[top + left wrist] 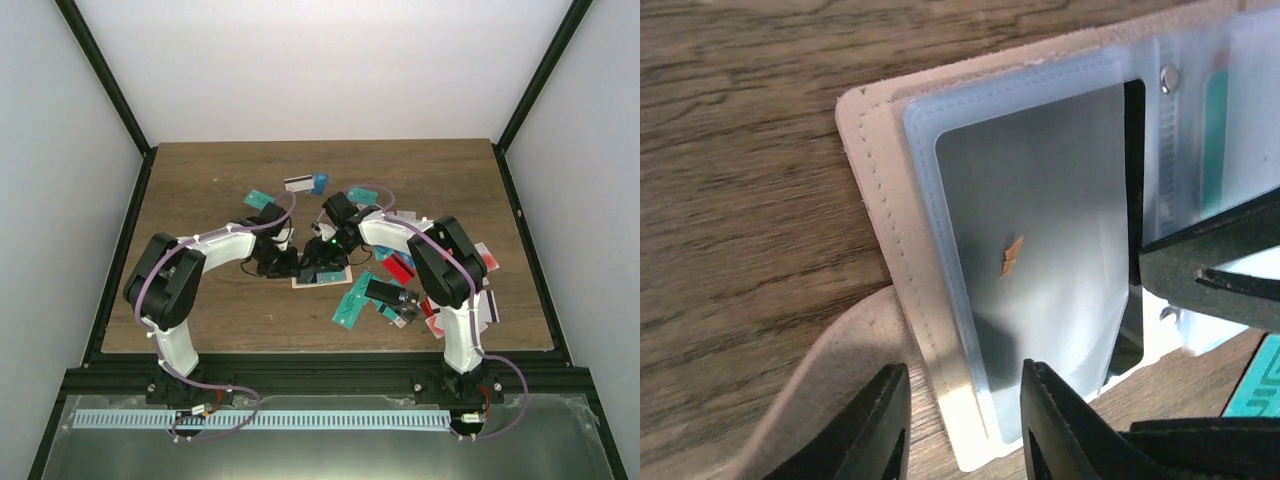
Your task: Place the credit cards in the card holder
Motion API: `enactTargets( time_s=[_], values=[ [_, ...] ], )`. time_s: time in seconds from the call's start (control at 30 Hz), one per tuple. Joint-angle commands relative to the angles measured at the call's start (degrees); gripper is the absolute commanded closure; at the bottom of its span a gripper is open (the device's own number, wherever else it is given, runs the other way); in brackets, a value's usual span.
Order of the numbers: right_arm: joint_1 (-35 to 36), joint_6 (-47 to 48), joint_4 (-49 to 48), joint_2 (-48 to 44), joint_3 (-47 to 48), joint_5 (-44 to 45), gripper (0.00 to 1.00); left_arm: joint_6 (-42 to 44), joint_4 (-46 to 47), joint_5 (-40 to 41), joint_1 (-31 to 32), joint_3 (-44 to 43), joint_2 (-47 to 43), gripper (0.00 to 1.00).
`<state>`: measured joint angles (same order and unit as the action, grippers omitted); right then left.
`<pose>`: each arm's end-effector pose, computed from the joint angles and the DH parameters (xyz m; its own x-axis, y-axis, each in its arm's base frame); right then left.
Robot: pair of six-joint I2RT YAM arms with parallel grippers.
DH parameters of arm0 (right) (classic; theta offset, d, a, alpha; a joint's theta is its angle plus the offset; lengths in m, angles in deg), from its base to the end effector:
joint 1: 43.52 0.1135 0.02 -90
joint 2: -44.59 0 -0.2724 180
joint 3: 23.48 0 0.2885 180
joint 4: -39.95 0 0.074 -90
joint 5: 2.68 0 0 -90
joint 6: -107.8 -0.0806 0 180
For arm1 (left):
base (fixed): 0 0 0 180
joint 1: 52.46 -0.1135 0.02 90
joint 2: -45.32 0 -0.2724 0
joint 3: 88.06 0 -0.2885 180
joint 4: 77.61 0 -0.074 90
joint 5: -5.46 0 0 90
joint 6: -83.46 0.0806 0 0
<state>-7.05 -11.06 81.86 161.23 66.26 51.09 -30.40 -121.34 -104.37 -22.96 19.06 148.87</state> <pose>0.3333 0.3056 0.0968 -0.9710 -0.2336 -0.0506 -0.2085 0.7244 0.6571 0.3105 -0.2071 0.0869 -0.9861 0.1207 -0.1138 0.1572 0.8995 -0.4076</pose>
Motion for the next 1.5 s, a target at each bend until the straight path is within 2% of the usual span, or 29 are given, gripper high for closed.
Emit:
enactTargets(
  time_s=[0.0,0.27,0.53,1.0,1.27,1.47],
  values=[
    [0.5,1.9,-0.2,1.2,1.4,-0.3,0.42,-0.3,-2.5,1.4,0.1,-2.9,-1.5,0.65],
    [0.5,1.7,1.6,-4.3,2.1,-1.8,0.42,-1.9,-3.1,-3.5,0.1,-4.0,-4.4,0.62],
    [-0.8,-0.9,1.3,-6.9,1.4,-1.7,0.43,-2.3,-0.7,-6.3,0.2,-4.2,-1.9,0.62],
    [-1.0,-2.2,-1.0,-0.9,0.4,-0.3,0.63,-1.5,-0.5,-3.2,0.1,-5.2,2.0,0.52],
    [-1.0,-1.4,0.6,0.9,-0.7,5.5,0.71,-0.6,0.1,-3.9,0.1,-4.6,2.5,0.46],
    [-1.0,-0.8,1.3,1.1,-2.4,8.7,0.78,-0.6,0.3,-4.8,0.1,-4.7,3.0,0.45]
  ],
)
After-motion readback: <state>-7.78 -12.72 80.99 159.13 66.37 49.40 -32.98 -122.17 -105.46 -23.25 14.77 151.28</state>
